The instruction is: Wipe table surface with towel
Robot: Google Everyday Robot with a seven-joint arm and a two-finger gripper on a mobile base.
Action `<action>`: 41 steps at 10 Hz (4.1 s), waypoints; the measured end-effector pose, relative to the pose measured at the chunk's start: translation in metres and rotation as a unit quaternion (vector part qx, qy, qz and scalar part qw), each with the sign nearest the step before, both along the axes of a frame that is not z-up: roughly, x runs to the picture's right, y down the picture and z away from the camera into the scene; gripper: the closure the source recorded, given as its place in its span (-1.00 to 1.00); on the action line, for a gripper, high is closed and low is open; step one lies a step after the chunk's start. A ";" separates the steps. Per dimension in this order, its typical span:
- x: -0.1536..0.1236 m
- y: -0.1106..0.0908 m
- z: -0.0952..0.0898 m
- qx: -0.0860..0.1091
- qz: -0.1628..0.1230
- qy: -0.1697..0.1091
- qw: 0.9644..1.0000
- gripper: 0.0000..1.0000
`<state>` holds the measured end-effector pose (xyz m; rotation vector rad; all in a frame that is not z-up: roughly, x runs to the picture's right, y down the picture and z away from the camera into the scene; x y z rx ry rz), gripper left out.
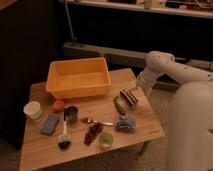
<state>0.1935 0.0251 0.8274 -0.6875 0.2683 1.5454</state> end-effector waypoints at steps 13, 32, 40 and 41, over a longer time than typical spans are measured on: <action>-0.053 0.100 -0.049 0.008 -0.087 -0.087 0.992 -0.60; -0.087 0.138 -0.042 0.030 -0.161 -0.102 0.981 0.49; -0.054 0.127 -0.012 0.020 -0.080 -0.068 0.994 -0.23; -0.055 0.126 -0.011 0.021 -0.080 -0.069 0.994 -0.23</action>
